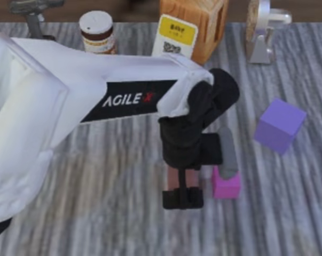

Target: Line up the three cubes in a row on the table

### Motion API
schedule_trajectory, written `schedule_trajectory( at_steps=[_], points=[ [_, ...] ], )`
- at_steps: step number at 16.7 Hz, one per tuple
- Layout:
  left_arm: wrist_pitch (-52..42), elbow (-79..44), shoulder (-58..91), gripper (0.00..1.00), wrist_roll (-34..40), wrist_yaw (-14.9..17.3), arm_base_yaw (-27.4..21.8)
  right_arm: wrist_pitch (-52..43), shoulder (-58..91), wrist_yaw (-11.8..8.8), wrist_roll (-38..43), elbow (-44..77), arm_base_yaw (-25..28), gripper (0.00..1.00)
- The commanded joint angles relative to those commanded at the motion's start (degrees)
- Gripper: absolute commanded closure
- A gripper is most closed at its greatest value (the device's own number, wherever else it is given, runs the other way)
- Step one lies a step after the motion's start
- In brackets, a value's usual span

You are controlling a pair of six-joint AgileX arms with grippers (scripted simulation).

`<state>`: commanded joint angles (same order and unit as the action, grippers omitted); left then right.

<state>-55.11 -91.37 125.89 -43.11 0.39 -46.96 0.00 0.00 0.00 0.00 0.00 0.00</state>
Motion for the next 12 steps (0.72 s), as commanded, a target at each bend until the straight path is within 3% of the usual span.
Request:
schedule_trajectory(
  at_steps=[4, 12],
  points=[
    [-1.0, -1.0, -0.3, 0.00, -0.1, 0.0, 0.1, 0.0, 0.0, 0.0, 0.0, 0.0, 0.0, 0.00],
    [-14.0, -10.0, -4.0, 0.00, 0.1, 0.0, 1.2, 0.0, 0.0, 0.0, 0.0, 0.0, 0.0, 0.00]
  ],
)
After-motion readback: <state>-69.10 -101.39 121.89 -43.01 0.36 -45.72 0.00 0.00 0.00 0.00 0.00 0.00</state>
